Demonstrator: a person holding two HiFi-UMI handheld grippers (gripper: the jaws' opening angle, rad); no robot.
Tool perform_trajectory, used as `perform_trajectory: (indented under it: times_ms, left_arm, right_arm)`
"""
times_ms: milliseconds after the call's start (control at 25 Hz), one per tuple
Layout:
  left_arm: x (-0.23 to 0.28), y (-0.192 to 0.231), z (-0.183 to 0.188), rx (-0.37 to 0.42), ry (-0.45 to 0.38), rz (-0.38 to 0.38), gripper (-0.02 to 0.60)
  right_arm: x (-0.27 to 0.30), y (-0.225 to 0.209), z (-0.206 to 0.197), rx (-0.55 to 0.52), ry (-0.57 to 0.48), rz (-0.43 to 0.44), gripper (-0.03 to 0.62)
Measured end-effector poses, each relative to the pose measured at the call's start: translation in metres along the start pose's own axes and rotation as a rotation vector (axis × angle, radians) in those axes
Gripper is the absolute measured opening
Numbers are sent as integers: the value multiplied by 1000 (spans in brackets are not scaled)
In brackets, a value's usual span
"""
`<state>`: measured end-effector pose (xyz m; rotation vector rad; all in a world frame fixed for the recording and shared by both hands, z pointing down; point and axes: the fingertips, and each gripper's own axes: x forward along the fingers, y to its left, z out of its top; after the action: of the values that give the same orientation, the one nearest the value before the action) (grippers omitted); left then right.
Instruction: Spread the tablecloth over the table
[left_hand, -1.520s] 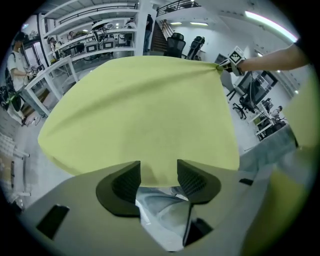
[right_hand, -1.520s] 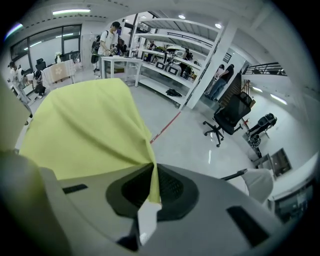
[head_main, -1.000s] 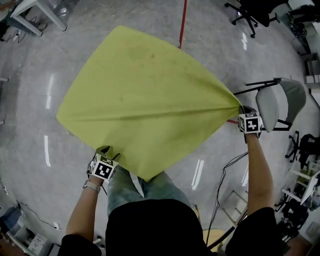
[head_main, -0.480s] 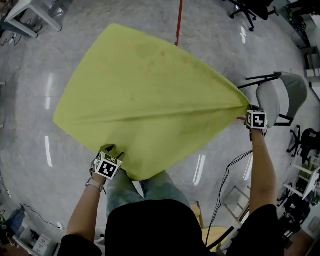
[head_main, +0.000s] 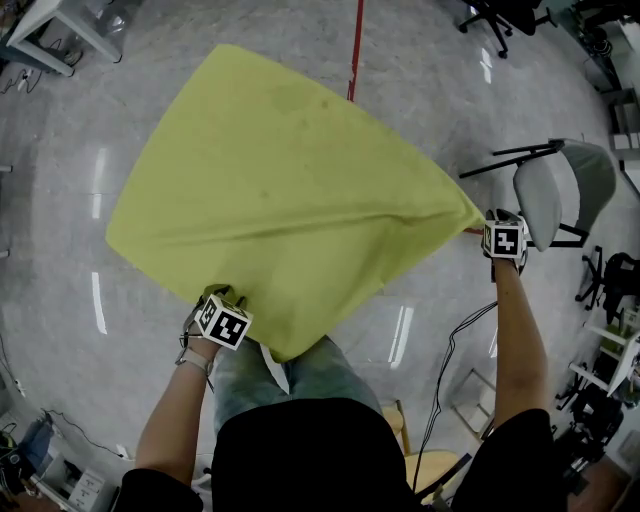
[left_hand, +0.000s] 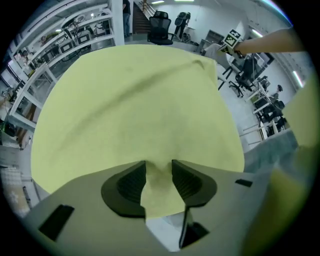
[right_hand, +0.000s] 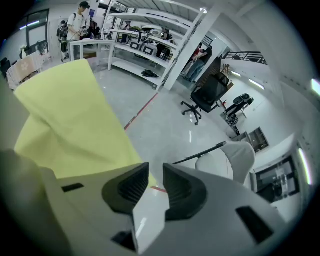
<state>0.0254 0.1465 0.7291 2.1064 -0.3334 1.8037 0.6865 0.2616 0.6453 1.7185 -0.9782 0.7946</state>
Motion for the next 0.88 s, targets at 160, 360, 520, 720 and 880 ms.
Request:
perform_trajectory:
  times_ms: [160, 360, 520, 720, 880]
  left_arm:
    - [2, 3, -1, -11, 67, -11, 152]
    - [5, 0, 1, -5, 114, -19, 144]
    - [6, 2, 1, -4, 97, -19, 138]
    - [8, 3, -2, 8, 75, -27, 135]
    - [6, 10, 0, 11, 56, -48, 93]
  right_arm:
    - [-3, 11, 8, 15, -37, 10, 134]
    - [-8, 42, 20, 32, -85, 71, 155]
    - [-16, 85, 26, 48, -113, 143, 172]
    - [-32, 146, 26, 69, -136, 231, 196]
    - [-51, 188, 26, 132, -151, 278, 199]
